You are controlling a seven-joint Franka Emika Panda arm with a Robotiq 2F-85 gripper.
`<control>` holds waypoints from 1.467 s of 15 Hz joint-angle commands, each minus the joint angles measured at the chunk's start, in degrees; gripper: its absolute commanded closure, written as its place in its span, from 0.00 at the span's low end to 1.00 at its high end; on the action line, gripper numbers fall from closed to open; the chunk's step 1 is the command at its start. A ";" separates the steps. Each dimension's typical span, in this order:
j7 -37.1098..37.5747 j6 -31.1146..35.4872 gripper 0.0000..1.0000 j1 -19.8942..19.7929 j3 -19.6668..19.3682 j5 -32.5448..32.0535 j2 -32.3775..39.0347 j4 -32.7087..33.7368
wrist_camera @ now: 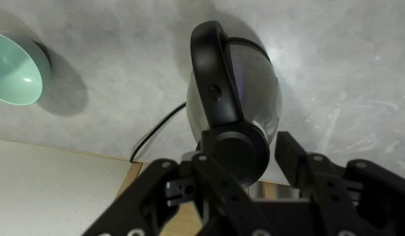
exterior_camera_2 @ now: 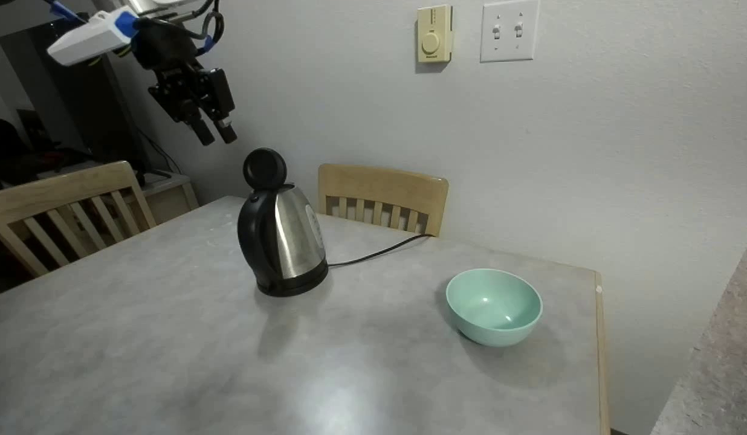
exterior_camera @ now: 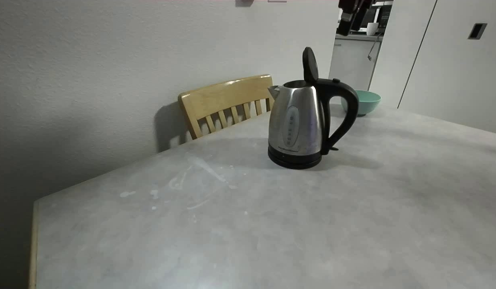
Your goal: Close the lid of the electric kettle.
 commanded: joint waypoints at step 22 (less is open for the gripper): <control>-6.17 6.16 1.00 -0.90 0.44 6.63 18.93 11.68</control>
